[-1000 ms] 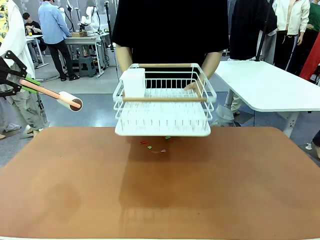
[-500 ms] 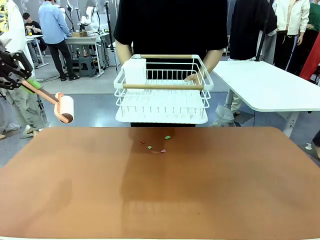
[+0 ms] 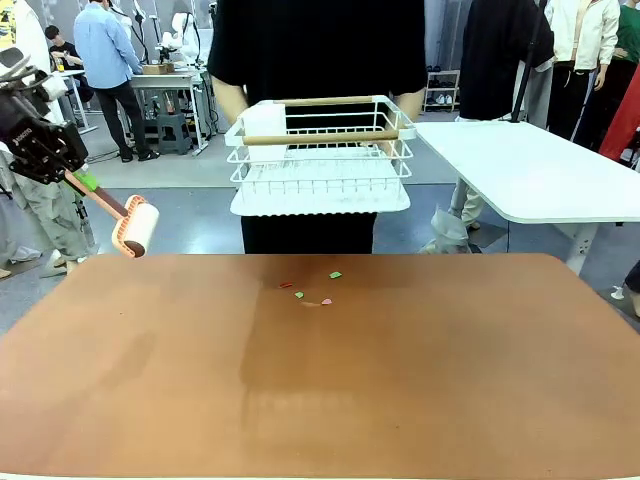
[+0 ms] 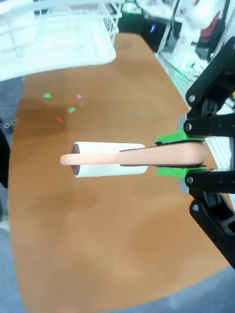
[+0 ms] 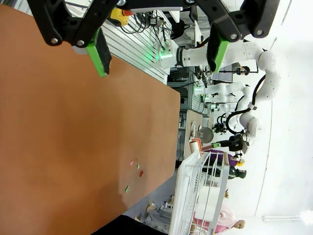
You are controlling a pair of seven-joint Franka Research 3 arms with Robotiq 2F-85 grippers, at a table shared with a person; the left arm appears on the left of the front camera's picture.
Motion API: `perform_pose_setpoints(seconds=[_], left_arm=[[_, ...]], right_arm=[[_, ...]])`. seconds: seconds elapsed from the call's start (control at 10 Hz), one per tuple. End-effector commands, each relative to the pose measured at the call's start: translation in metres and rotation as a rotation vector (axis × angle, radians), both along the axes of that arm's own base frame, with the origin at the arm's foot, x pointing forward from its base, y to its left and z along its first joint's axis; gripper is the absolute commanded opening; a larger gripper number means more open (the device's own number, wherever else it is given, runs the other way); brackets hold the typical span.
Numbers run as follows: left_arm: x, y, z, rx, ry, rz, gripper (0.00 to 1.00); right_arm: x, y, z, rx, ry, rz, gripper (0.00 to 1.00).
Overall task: Clean the table.
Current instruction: Clean the table with the Lint Roller when the human lifts the Dish drying rack.
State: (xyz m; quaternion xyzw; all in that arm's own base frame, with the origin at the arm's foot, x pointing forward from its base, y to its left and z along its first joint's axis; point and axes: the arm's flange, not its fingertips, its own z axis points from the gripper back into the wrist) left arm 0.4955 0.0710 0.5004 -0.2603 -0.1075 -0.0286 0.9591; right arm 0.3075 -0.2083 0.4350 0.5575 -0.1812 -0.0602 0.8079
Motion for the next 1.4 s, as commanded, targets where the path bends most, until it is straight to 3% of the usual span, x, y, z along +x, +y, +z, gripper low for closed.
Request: perform_pose_setpoints(seconds=[0.0, 0.2, 0.6, 0.7, 0.8, 0.9, 1.3], left_arm=[[0.016, 0.005, -0.001, -0.037, 0.093, 0.047, 0.00], [0.010, 0.003, -0.009, -0.009, 0.043, 0.021, 0.00], [0.010, 0.003, -0.009, -0.009, 0.043, 0.021, 0.00], [0.015, 0.002, -0.012, -0.012, 0.059, 0.033, 0.22], [0.029, 0.004, -0.021, -0.051, 0.045, 0.037, 0.06], [0.040, 0.003, -0.031, -0.084, 0.061, 0.019, 0.00], [0.096, 0.013, -0.079, -0.153, 0.171, -0.049, 0.00]], right_arm=[[-0.002, 0.000, 0.004, 0.008, -0.014, 0.004, 1.00], [-0.002, 0.000, 0.004, 0.008, -0.014, 0.004, 1.00], [-0.002, 0.000, 0.004, 0.008, -0.014, 0.004, 1.00], [-0.002, 0.000, 0.004, 0.008, -0.014, 0.004, 1.00], [-0.002, 0.000, 0.004, 0.008, -0.014, 0.004, 1.00], [-0.002, 0.000, 0.004, 0.008, -0.014, 0.004, 1.00], [-0.002, 0.000, 0.004, 0.008, -0.014, 0.004, 1.00]])
